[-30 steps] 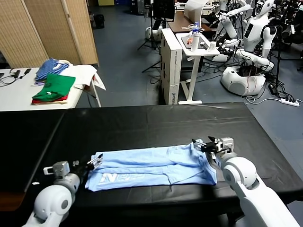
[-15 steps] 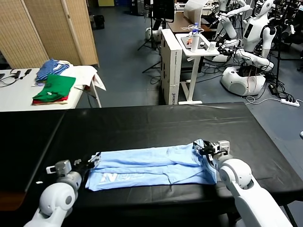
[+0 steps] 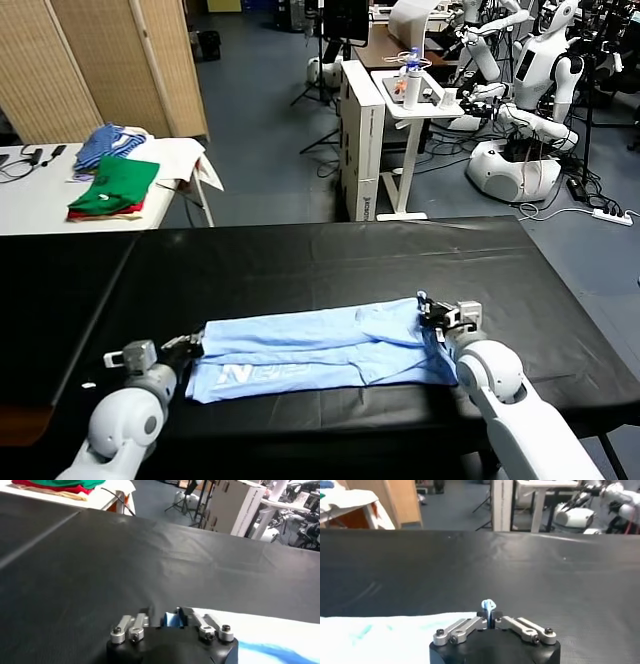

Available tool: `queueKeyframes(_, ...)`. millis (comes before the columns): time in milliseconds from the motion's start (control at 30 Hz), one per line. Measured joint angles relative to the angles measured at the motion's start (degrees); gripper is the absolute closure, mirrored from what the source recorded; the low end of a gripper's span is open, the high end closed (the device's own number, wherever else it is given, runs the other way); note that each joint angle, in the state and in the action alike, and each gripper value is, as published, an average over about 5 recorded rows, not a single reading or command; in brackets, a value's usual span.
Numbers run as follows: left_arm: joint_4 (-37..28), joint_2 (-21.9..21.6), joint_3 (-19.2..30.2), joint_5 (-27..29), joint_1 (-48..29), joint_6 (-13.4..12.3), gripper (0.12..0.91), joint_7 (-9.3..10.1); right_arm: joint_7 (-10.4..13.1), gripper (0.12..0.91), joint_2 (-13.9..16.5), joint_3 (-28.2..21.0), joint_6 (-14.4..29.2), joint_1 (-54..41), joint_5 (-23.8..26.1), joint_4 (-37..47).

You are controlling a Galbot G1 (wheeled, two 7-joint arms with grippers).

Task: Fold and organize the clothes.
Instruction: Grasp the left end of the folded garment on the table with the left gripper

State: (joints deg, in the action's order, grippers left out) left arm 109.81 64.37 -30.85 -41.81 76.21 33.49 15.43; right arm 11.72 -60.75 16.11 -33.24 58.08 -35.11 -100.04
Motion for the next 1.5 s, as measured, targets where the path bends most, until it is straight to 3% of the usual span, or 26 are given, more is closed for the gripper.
queueKeyframes(67, -0.34, 0.10, 0.08, 0.91, -0.24, -0.40, 0.851, -0.80, 0.35, 0.872, -0.46, 0.08, 0.42, 0.29, 0.29, 0.08)
queueKeyframes(133, -0.35, 0.15, 0.16, 1.39, -0.31, -0.55, 0.886, -1.15, 0.47, 0.872, -0.82, 0.24, 0.57, 0.57, 0.43, 0.09)
queueKeyframes(400, 1.17, 0.44, -0.30, 2.53, 0.38, -0.55, 0.886, -1.17, 0.16, 0.872, -1.06, 0.37, 0.45, 0.79, 0.39, -0.11)
queueKeyframes(633, 2.59, 0.54, -2.00, 2.50, 0.37, -0.68, 0.877, 1.43, -0.03, 0.873, -1.06, 0.28, 0.28, 0.97, 0.31, -0.46)
queueKeyframes(733, 3.36, 0.63, -2.10, 0.79, 0.75, 0.00, 0.775, 1.79, -0.06, 0.873, -1.06, 0.26, 0.21, 0.97, 0.28, -0.57)
queueKeyframes(967, 4.17, 1.77, -1.55, -0.96, 0.84, 0.34, 0.331, 2.18, -0.19, 0.872, -0.96, 0.26, 0.09, 1.23, 0.22, -1.04)
queueKeyframes(1100, 3.98, 2.14, -1.14, -1.99, 0.72, 0.35, 0.154, 2.13, -0.27, 0.872, -0.95, 0.28, 0.07, 1.38, 0.22, -1.12)
queueKeyframes(1367, 2.56, 2.99, -0.36, -1.53, -0.31, 0.14, 0.137, 1.93, -0.38, 0.873, -0.97, 0.29, -0.05, 1.33, 0.23, -1.25)
queueKeyframes(1433, 2.43, 2.98, -0.31, -1.55, -0.49, 0.07, 0.195, 1.91, -0.39, 0.873, -0.97, 0.29, -0.05, 1.28, 0.23, -1.19)
queueKeyframes(1500, 2.20, 2.96, -0.28, -1.49, -0.63, -0.01, 0.307, 1.90, -0.40, 0.873, -0.99, 0.28, -0.05, 1.20, 0.24, -1.12)
